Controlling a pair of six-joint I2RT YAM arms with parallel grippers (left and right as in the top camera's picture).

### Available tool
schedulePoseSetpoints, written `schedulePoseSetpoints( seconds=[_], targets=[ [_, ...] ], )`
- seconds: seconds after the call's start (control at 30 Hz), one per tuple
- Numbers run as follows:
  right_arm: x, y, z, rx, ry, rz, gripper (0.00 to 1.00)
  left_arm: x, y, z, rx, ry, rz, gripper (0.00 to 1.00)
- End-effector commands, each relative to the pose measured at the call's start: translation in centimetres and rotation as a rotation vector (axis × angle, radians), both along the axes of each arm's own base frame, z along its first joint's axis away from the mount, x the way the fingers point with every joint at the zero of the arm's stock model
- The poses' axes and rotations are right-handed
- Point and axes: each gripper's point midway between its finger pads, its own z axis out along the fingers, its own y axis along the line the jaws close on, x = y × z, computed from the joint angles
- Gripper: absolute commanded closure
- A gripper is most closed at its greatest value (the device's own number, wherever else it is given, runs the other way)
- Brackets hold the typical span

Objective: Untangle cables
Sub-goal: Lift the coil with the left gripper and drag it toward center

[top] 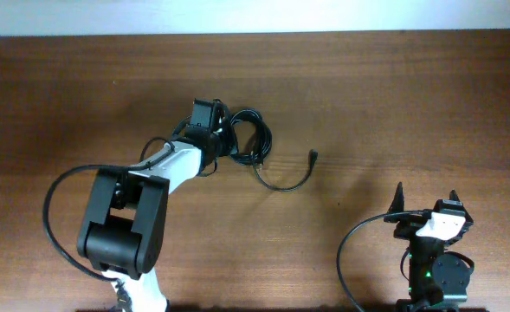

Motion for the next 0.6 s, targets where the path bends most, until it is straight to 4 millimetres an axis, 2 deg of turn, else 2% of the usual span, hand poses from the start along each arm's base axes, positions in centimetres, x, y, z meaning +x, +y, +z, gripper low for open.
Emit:
schedulePoseSetpoints(
  seconds=[0.0, 0.03, 0.07, 0.13, 0.17, 0.2, 0.23, 0.27, 0.3, 0.33, 0.4, 0.43, 0.47, 0.57],
  targets=[
    [0.0, -0.2, -0.3, 0.003, 0.004, -0.012, 0.02, -5.2, 1.0, -0.3, 0.07, 0.161, -0.089, 1.0],
    [0.0, -0.2, -0.4, 0.003, 0.004, -0.012, 0.02, -7.7, 0.9, 1.5, 0.041, 0.229, -0.109, 1.0],
    [0.0, -0.2, -0.4, 0.003, 0.004, -0.012, 0.02, -10.2, -0.3, 3.0, -0.044, 0.3, -0.149, 1.0],
    [0.0, -0.2, -0.4, 0.003, 0.004, -0.012, 0.02, -13.6, -2.5, 5.6, -0.22, 0.414, -0.163, 0.99],
    [0.0, -0.2, -0.4, 0.003, 0.004, -0.012, 0.02, -14.6, -2.7, 6.1, -0.255, 0.461, -0.125, 0.76],
    [0.0, -0.2, -0.4, 0.003, 0.004, -0.012, 0.02, -14.7, -2.7, 6.1, -0.254, 0.466, -0.121, 0.49],
    [0.0, -0.2, -0.4, 0.003, 0.004, -0.012, 0.01, -14.3, -2.2, 5.8, -0.221, 0.449, -0.11, 0.09],
    [0.0, -0.2, -0.4, 0.003, 0.004, -0.012, 0.02, -13.9, -1.2, 5.4, -0.164, 0.432, -0.088, 0.03],
    [0.0, -0.2, -0.3, 0.003, 0.004, -0.012, 0.01, -13.1, -0.3, 5.1, -0.096, 0.39, -0.089, 0.02],
    [0.0, -0.2, -0.3, 0.003, 0.004, -0.012, 0.01, -12.1, -0.2, 5.2, -0.052, 0.316, -0.19, 0.05],
    [0.0, -0.2, -0.4, 0.003, 0.004, -0.012, 0.02, -10.4, -1.2, 5.8, 0.054, 0.135, -0.508, 0.25],
    [0.0, -0.2, -0.4, 0.003, 0.004, -0.012, 0.02, -10.3, -1.8, 5.9, 0.11, 0.072, -0.659, 0.23],
    [0.0, -0.2, -0.4, 0.003, 0.004, -0.012, 0.02, -10.7, -2.6, 5.9, 0.148, 0.032, -0.791, 0.14],
    [0.0, -0.2, -0.4, 0.003, 0.004, -0.012, 0.02, -12.0, -5.7, 6.1, 0.255, -0.11, -1.179, 0.06]
  ],
)
